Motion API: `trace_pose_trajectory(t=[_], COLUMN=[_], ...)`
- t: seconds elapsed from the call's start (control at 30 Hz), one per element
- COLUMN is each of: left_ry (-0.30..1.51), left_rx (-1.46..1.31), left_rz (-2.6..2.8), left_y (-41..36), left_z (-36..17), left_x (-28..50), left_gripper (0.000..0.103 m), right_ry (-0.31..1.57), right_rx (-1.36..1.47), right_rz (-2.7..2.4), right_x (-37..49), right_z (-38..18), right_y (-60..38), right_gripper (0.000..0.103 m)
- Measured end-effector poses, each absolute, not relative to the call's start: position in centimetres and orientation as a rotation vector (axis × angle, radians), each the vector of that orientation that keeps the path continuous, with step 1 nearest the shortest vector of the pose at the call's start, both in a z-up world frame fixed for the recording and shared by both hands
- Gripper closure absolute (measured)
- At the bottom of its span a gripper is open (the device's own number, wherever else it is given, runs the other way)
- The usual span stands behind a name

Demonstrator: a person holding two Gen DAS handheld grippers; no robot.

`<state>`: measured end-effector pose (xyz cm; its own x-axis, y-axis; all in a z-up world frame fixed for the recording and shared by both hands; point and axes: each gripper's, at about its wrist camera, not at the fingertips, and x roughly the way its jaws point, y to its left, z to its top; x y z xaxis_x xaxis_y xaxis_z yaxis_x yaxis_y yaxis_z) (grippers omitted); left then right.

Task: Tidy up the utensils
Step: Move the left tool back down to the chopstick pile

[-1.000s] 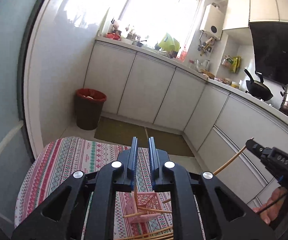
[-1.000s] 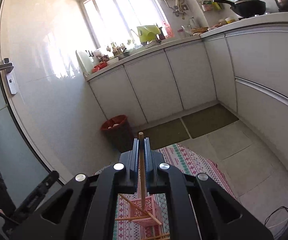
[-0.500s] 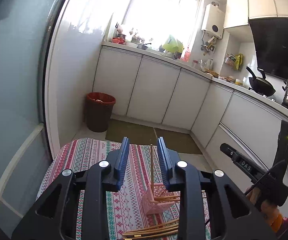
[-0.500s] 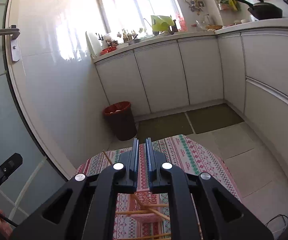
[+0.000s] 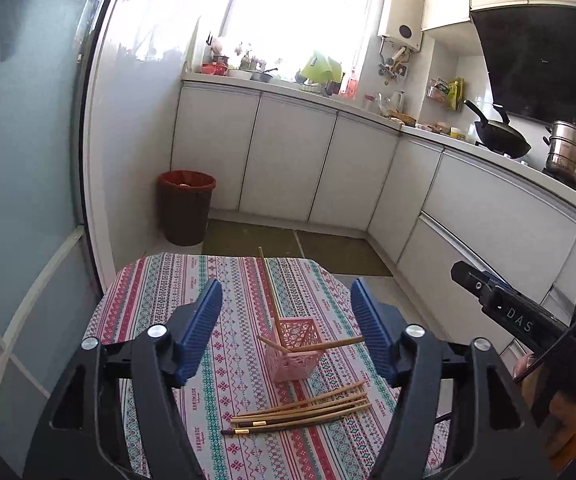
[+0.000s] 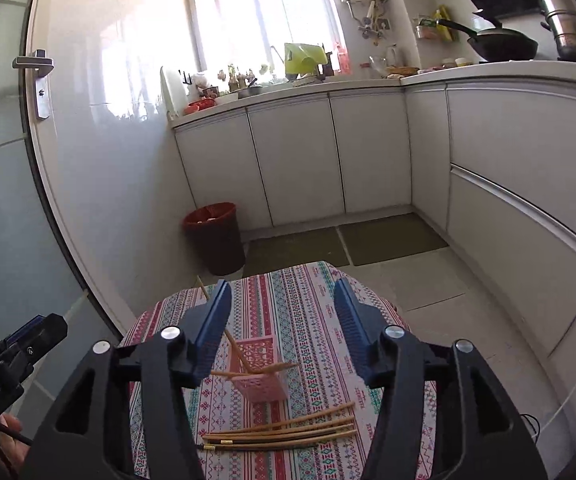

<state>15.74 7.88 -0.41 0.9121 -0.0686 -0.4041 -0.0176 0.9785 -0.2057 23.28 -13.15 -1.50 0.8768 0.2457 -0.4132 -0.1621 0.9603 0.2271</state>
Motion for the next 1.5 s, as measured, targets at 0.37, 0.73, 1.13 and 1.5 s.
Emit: trace_pose_trajectory(t=[0.37, 0.73, 1.13, 1.5], left_ry=[0.478, 0.678, 0.974, 1.118], left_rx=[-0.183, -0.095, 0.256, 0.447], left_rz=[-0.057, -0.187, -0.433, -0.674], left_y=[6.7, 4.8, -4.1, -13.2], left_z=[-1.6, -5.2, -17.7, -23.3], left_x=[13.5, 14.4, 19.2, 28.0], left_gripper=[0.019, 0.007, 0.008, 0.021], right_ry=[0.454, 0.575, 0.695, 0.747], right_rx=[0.196, 0.202, 0.255, 0.362], right_rz=[0.179, 0.330, 0.350, 0.299], right_x=[18.2, 13.0, 9.8, 12.3], right_z=[-3.3, -7.1, -13.6, -15.5], right_y=[-14.3, -16.7, -19.5, -23.1], right_gripper=[0.009, 0.006, 0.006, 0.006])
